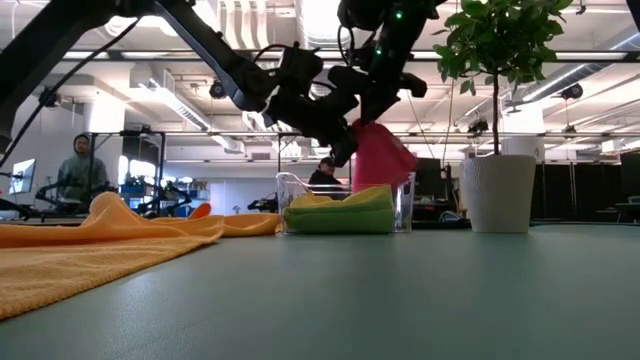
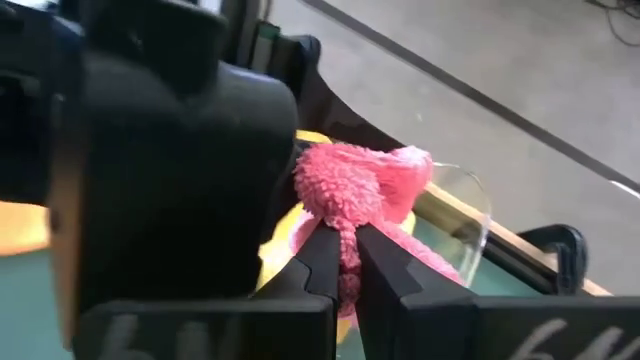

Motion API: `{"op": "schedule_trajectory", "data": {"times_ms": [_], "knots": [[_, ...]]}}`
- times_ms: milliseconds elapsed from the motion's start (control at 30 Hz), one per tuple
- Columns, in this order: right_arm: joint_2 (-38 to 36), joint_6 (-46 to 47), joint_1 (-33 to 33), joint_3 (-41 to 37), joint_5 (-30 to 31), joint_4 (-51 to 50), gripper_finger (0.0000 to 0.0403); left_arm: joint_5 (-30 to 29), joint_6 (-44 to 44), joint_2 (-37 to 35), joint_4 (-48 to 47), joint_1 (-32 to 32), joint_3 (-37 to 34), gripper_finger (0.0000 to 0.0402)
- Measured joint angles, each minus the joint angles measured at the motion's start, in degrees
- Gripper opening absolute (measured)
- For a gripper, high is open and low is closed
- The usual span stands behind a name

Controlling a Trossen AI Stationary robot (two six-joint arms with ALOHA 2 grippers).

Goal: Fold microfiber towels
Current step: Put the folded pink towel into the transparent bin

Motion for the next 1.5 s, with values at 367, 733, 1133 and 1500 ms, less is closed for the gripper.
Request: {"op": "schedule_trajectory", "data": {"times_ms": [367, 733, 1133, 1500], "knots": [[0.1, -3.1, -0.8, 0.0, -0.3, 0.7, 0.0008, -3.3, 0.1, -4.5, -9.9, 1.5, 1.2, 0.0001], [0.0, -8.8, -3.6, -0.1, -0.3, 0.5, 0.0008, -4.4, 5.5, -8.4, -13.6, 1.5, 1.2, 0.0001], [1.5, -26.9, -8.4, -0.1, -1.4, 7.0, 0.0008, -10.7, 11.1, -9.3, -16.1, 1.5, 1.2, 0.0001], [1.6, -30.4, -10.5, -0.1, -6.8, 7.5, 0.0008, -13.7, 12.9, -11.3, -22.9, 0.9, 1.1, 0.0001]]}}
